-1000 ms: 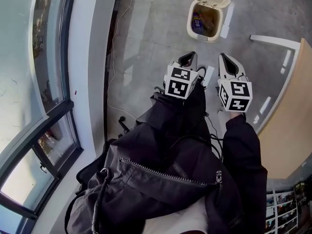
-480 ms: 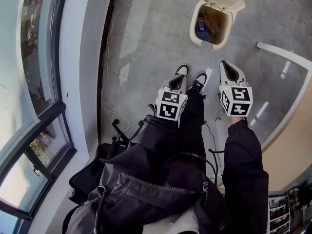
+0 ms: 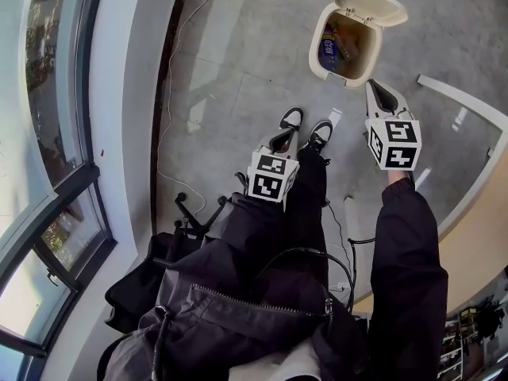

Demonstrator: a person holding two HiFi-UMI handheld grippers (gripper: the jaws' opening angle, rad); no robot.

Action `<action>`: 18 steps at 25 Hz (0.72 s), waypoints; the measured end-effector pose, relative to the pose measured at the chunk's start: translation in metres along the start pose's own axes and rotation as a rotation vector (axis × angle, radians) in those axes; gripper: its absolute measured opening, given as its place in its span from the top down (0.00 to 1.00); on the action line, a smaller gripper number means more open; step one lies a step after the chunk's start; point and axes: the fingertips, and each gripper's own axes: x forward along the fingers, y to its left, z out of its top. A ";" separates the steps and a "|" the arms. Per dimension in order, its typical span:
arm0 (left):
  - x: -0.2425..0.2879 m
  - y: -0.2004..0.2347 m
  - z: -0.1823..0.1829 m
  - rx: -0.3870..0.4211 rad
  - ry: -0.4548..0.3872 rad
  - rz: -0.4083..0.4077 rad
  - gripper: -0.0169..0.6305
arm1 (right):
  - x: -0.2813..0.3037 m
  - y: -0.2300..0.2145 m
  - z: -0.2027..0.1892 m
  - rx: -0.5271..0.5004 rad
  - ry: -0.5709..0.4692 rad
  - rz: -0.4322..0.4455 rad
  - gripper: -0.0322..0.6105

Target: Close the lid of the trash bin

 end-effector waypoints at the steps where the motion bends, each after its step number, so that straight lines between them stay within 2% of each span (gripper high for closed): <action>1: 0.001 0.000 0.001 -0.004 0.002 -0.002 0.98 | 0.004 -0.009 0.010 -0.022 -0.008 -0.006 0.95; 7: 0.001 -0.001 0.005 -0.025 -0.004 -0.011 0.98 | 0.031 -0.060 0.079 -0.163 -0.057 -0.036 0.95; 11: 0.002 0.006 0.004 -0.049 0.000 -0.005 0.98 | 0.048 -0.089 0.123 -0.153 -0.098 -0.046 0.94; 15: 0.002 0.012 0.002 -0.064 0.002 0.001 0.98 | 0.068 -0.111 0.143 -0.108 -0.101 -0.060 0.94; 18: 0.000 0.018 0.002 -0.075 0.004 0.005 0.98 | 0.083 -0.116 0.147 -0.139 -0.062 -0.056 0.86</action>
